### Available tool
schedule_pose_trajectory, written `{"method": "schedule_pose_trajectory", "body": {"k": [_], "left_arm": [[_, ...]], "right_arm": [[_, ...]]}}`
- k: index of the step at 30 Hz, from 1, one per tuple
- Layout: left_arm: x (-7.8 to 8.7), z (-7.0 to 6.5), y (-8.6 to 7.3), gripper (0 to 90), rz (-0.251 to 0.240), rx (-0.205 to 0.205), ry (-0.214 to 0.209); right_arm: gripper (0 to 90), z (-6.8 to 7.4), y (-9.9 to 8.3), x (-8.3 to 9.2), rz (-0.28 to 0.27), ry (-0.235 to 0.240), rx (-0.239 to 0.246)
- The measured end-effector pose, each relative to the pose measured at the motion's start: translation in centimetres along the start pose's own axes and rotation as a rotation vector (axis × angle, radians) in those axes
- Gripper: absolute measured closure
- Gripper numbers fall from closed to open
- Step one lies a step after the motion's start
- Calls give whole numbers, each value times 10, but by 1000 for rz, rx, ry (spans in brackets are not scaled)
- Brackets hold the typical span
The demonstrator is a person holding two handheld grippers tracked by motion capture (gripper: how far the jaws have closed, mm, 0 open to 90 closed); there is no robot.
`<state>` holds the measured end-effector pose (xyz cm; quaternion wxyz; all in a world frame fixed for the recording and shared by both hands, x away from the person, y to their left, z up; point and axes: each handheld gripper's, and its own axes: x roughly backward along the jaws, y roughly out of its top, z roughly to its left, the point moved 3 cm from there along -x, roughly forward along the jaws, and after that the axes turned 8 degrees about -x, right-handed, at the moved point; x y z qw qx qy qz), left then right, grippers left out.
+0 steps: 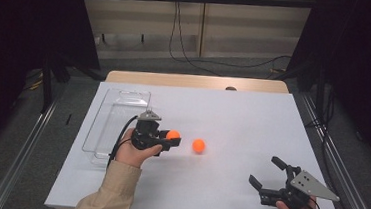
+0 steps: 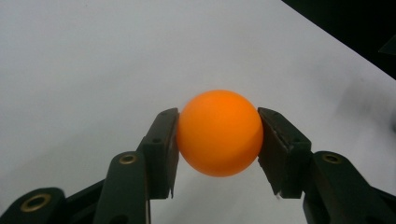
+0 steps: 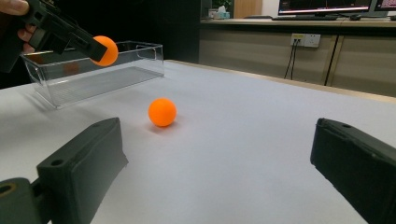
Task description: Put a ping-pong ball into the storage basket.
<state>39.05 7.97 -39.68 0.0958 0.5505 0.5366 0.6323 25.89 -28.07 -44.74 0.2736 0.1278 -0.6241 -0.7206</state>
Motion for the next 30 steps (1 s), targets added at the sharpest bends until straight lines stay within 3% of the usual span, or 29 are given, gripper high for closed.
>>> {"method": "schedule_pose_trajectory", "body": {"k": [30], "left_arm": [[13, 9, 1, 509, -10, 18, 24]], "right_arm": [[22, 0, 0, 0, 0, 2, 2]]}}
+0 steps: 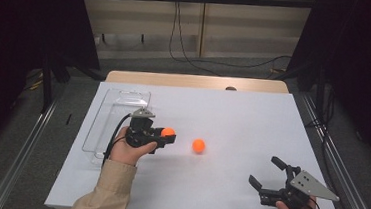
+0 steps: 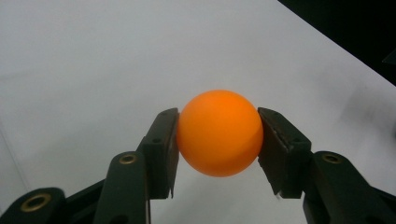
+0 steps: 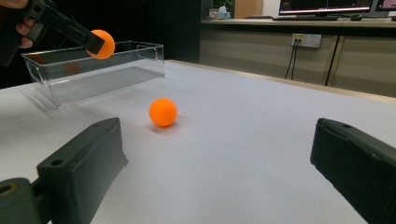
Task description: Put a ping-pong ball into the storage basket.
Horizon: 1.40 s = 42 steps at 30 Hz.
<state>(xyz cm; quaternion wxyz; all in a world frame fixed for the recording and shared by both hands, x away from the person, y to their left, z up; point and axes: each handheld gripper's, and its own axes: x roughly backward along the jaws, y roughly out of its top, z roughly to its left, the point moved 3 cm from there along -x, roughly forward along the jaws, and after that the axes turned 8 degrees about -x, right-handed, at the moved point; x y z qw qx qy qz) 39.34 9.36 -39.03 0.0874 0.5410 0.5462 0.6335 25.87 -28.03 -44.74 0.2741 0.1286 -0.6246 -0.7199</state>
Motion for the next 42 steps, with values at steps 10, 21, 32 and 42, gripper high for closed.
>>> {"method": "schedule_pose_trajectory", "body": {"k": [10, 21, 32, 42], "left_arm": [[2, 1, 0, 509, 0, 5, 4], [7, 4, 0, 509, -5, 21, 12], [9, 7, -1, 509, 7, 24, 13], [15, 11, 0, 509, -11, 44, 18]], "right_arm": [[22, 0, 0, 0, -1, -2, -1], [22, 0, 0, 0, -3, -1, -2], [22, 0, 0, 0, -3, -2, -1], [22, 0, 0, 0, -3, -1, -1]]}}
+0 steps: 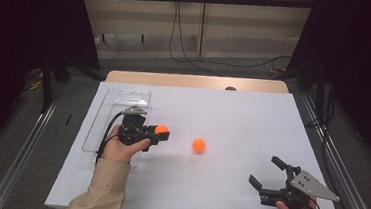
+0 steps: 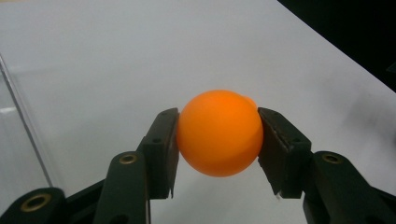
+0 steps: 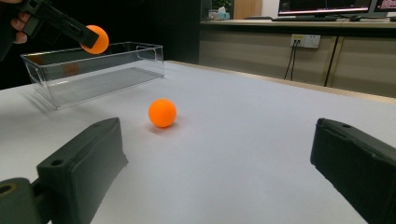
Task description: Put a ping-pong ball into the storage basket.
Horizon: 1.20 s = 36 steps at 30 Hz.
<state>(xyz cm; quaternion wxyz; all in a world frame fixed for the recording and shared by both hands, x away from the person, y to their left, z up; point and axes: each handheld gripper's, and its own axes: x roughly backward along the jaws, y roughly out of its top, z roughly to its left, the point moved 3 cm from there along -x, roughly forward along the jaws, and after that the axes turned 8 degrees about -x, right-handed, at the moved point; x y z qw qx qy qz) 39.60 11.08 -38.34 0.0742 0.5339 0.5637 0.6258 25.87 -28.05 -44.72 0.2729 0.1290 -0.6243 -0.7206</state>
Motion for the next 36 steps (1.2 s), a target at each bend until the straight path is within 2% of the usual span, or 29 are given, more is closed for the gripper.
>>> {"method": "schedule_pose_trajectory", "body": {"k": [27, 36], "left_arm": [[8, 7, 0, 509, -2, 5, 30], [11, 10, 0, 509, -6, 8, 29]], "right_arm": [[22, 0, 0, 0, 1, 0, -1], [22, 0, 0, 0, 0, -1, 0]]}}
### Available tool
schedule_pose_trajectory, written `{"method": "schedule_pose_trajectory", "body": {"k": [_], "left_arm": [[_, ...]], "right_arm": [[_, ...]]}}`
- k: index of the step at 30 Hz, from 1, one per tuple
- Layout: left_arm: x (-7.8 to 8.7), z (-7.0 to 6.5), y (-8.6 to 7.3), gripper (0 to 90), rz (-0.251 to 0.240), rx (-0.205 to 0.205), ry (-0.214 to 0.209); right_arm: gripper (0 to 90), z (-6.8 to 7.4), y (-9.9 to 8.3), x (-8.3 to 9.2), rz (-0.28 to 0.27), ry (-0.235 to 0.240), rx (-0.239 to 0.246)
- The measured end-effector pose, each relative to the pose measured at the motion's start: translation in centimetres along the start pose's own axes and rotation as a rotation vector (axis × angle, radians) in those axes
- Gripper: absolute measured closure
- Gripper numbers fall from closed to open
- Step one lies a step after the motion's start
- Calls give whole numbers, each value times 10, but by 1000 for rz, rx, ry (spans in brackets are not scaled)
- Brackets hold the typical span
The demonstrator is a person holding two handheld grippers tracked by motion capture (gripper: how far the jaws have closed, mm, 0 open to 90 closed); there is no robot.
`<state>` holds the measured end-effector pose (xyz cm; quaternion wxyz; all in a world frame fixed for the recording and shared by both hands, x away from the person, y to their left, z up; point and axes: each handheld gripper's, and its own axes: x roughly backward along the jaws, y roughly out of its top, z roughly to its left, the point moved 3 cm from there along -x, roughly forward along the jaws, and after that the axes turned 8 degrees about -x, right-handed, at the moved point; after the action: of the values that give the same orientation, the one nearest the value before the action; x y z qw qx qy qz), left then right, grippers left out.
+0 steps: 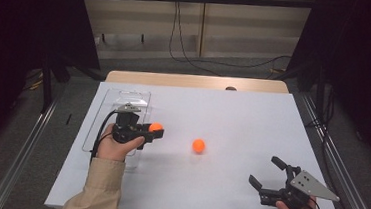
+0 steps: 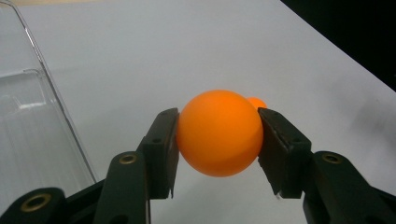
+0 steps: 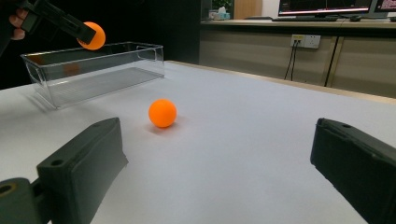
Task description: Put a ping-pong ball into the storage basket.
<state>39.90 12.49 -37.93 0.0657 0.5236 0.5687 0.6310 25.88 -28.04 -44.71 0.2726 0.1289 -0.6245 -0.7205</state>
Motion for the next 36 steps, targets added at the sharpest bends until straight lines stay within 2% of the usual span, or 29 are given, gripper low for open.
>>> {"method": "schedule_pose_trajectory", "body": {"k": [19, 36], "left_arm": [[6, 4, 1, 509, -16, 15, 5], [10, 11, -1, 509, -25, 23, 26]], "right_arm": [[22, -1, 0, 0, 1, 0, -1], [22, 0, 0, 0, 3, 0, -1]]}}
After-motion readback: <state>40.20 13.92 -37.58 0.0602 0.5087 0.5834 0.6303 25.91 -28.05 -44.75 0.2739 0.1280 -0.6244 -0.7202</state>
